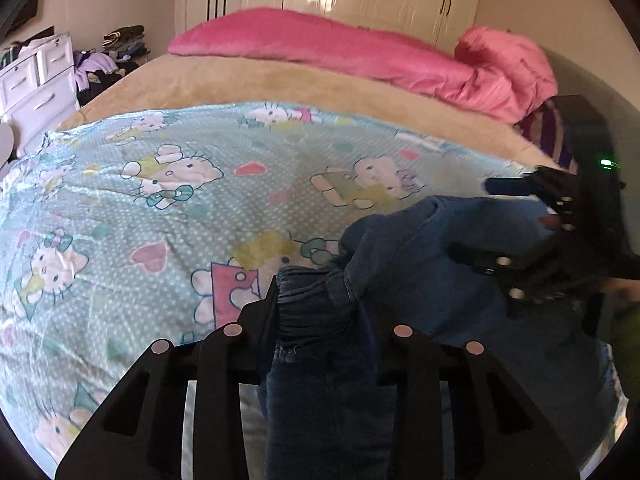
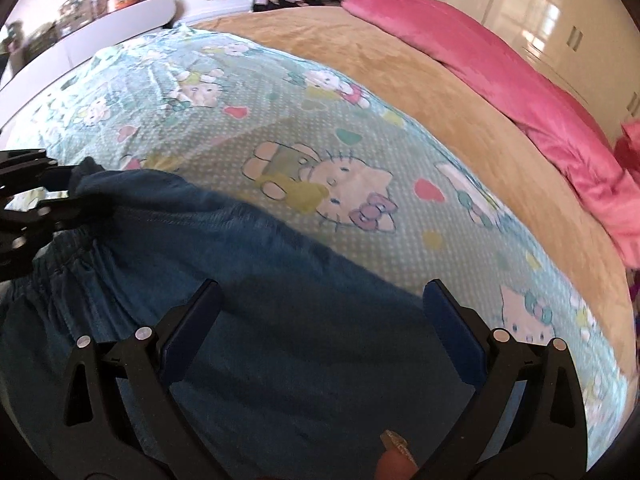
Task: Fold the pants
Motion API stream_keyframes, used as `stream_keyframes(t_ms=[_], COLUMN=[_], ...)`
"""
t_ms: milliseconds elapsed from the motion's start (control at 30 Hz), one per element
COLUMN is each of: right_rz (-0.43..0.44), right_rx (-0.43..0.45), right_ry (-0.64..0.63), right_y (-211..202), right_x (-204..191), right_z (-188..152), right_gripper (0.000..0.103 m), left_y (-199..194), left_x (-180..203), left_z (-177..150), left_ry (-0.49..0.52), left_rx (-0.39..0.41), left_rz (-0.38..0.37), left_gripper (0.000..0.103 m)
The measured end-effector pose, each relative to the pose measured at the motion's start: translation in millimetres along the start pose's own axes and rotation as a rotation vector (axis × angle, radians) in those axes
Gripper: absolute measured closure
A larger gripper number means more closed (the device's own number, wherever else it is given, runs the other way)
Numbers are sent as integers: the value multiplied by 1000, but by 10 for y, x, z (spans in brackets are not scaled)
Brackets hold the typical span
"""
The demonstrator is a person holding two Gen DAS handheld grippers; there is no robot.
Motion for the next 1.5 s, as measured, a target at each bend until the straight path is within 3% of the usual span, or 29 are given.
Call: stream_keyframes(t_ms=[133,233,300,367,400,467,533,767,1000,1500], right_rz=[20,12,18,45,57,71,77,88,97,203], right_rx=[28,49,57,58,62,74,89,163,241,199], right_ry=[-72,-136,-159,-165,-164,-162,-139,-8,39,23], right_y=[-38,-56,-54,-47,-59,-109,-193,-717,-1293,-1536], right_x=[-69,-156,-212,-258,-291,-356,-400,-528,-886,-1967], right_z=[66,100,109,102,88,46,-18,-289,-463,-850], right_gripper=[8,17,28,52,57,83,91,95,95,95], left_y=[-129,-200,-230,-258,-263,-262,-273,-402,-696,-977], left_x=[57,64,43,41,39,15,-14,50,71,-232], left_z=[-14,-31,-48,-66,-67,-61,-50,-76,-223,-868], left_ry=[6,0,-3,4,6,-1,-11,22,13,-20], left_rx=[40,54,54,52,52,49,48,60,65,-28], left_rz=[-13,-28,-37,-38,-38,-39,-42,-53,-99,-85], left_gripper=[70,71,70,70,70,70,70,70,70,67])
Point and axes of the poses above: each gripper's, at about its wrist camera, not at the fingertips, and y roughly the way its jaws point, x to its right, z to its top, the point moved 2 cm from there along y, roughly the way its jaws point, and after that the axes turned 13 degrees about -y, right-handed, at the moved point
